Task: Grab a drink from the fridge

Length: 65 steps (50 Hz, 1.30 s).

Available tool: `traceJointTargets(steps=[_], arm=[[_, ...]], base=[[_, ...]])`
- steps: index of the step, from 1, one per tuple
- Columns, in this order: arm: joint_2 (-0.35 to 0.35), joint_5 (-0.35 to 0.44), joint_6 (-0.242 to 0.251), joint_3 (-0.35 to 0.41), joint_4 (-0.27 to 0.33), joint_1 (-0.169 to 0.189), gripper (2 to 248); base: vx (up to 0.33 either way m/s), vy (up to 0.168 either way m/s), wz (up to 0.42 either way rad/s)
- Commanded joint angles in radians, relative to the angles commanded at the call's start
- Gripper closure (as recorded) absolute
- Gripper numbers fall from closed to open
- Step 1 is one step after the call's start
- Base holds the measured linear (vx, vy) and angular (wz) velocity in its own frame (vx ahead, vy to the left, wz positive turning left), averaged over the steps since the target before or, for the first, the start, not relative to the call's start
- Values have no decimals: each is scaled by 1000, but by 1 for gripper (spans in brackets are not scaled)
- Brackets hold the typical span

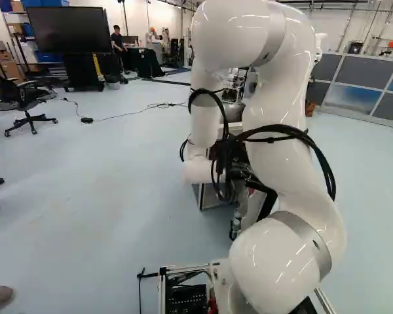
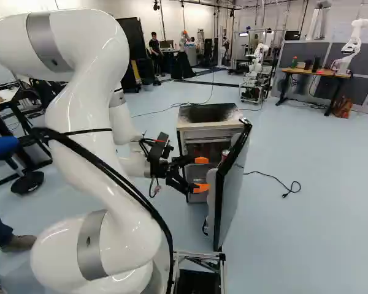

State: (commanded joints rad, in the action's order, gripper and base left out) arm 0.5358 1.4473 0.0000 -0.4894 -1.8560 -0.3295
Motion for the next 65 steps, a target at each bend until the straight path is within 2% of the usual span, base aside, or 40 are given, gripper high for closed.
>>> traceJointTargets(steps=[32, 65], arm=[[38, 0, 0, -155, 0, 223, 3], [73, 0, 0, -270, 0, 437, 3]], base=[[0, 0, 0], [0, 0, 0]])
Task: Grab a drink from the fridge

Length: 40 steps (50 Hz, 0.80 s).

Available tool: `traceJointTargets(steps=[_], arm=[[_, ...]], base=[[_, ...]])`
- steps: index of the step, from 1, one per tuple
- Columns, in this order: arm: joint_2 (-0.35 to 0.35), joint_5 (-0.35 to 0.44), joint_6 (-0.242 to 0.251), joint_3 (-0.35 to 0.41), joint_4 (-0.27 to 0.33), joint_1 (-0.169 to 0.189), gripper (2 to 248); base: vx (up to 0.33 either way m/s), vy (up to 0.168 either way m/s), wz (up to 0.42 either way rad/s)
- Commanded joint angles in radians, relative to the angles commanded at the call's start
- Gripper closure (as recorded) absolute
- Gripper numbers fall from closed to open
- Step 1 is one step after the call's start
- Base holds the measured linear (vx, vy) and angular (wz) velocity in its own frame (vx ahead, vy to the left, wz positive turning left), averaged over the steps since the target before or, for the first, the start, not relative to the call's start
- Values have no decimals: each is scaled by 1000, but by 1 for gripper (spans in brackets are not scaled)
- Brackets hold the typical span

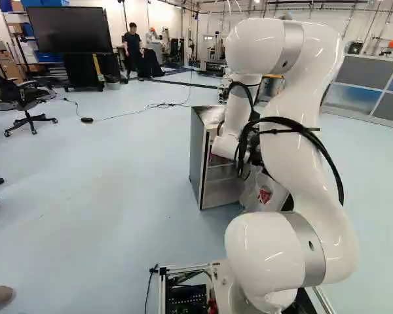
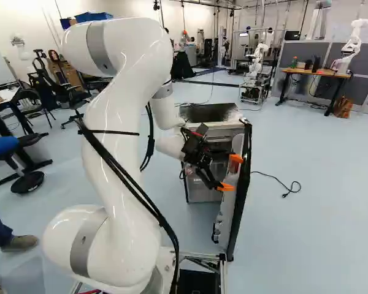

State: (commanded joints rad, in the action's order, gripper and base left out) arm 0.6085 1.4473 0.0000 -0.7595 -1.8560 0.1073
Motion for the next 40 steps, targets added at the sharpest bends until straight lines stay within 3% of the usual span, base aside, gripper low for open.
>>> traceJointTargets(steps=[40], arm=[[60, 0, 0, -164, 0, 233, 3]], base=[[0, 0, 0]])
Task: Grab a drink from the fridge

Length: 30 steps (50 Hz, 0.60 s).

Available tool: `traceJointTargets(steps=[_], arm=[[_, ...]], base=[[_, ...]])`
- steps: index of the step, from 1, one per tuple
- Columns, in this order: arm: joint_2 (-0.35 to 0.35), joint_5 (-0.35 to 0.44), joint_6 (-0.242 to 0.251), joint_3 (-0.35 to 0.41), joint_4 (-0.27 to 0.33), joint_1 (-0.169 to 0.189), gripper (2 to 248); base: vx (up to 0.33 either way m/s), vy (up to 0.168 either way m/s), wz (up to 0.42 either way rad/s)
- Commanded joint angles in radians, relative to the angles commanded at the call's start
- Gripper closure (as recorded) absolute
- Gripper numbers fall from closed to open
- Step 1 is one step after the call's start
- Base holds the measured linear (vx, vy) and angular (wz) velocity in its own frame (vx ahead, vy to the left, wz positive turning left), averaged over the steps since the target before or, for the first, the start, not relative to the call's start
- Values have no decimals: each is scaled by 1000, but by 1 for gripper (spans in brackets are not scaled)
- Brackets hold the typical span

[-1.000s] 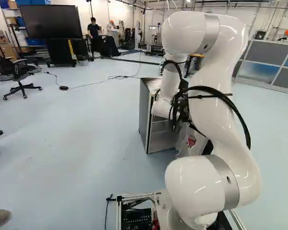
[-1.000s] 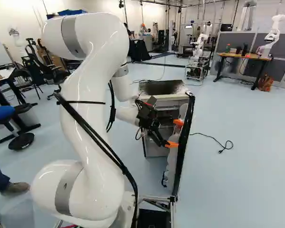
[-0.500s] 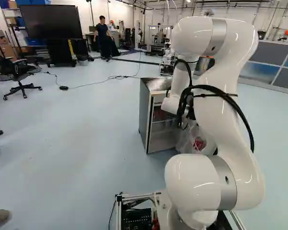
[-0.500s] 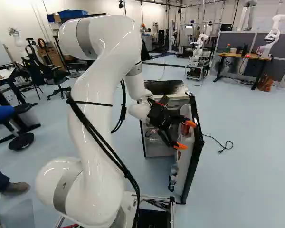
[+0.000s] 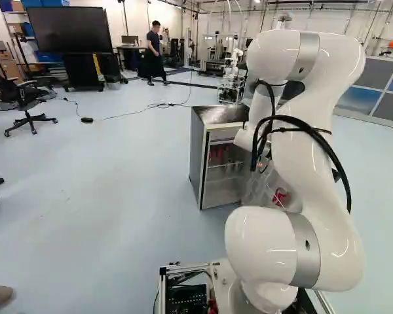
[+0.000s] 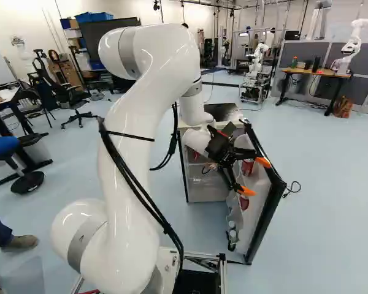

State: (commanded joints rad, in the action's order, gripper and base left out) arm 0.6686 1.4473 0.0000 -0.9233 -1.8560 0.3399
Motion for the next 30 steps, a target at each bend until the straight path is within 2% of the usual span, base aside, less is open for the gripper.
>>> traceJointTargets(steps=[9, 14, 21, 30], arm=[[15, 0, 0, -39, 0, 47, 3], [18, 0, 0, -46, 1, 61, 3], [11, -2, 0, -28, 25, 64, 3], [-14, -12, 0, 30, 104, 52, 3]], base=[[0, 0, 0], [0, 0, 0], [0, 0, 0], [0, 0, 0]])
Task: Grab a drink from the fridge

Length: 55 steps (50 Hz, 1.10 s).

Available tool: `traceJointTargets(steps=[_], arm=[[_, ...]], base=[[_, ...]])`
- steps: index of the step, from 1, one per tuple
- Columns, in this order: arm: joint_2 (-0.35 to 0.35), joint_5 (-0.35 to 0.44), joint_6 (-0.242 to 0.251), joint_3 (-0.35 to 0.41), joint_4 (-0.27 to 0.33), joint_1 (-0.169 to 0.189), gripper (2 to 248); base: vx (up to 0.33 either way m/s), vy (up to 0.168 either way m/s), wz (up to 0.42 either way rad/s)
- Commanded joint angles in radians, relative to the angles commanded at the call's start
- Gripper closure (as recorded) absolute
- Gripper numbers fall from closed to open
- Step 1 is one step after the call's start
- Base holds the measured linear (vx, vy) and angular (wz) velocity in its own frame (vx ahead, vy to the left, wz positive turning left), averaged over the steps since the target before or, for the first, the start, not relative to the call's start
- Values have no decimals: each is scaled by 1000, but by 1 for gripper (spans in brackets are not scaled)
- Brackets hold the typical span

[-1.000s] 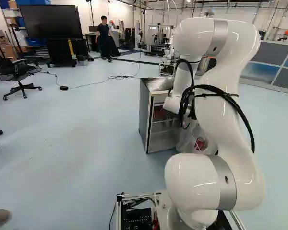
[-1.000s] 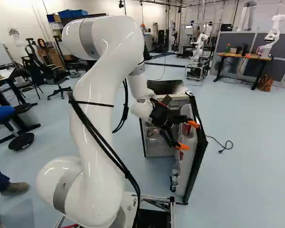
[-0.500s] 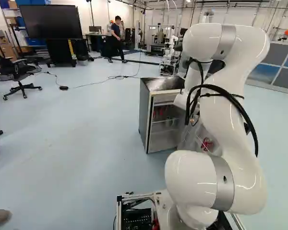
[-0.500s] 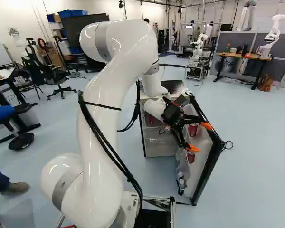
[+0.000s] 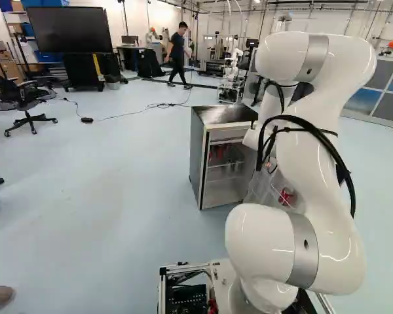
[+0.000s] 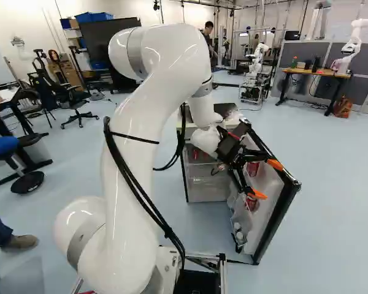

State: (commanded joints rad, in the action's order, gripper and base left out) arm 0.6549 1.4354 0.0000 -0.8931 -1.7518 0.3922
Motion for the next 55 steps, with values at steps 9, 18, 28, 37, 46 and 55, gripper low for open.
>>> traceJointTargets(steps=[9, 18, 28, 37, 46, 55], arm=[[-30, -13, 0, 67, 92, -23, 3], [-63, -25, 0, 135, 187, -50, 3], [-101, -40, 0, 210, 292, -77, 3], [-136, -52, 0, 277, 386, -100, 3], [-174, -61, 0, 343, 481, -124, 3], [-213, -70, 0, 408, 575, -147, 3]], base=[[0, 0, 0], [0, 0, 0], [0, 0, 0], [0, 0, 0], [0, 0, 0], [0, 0, 0]])
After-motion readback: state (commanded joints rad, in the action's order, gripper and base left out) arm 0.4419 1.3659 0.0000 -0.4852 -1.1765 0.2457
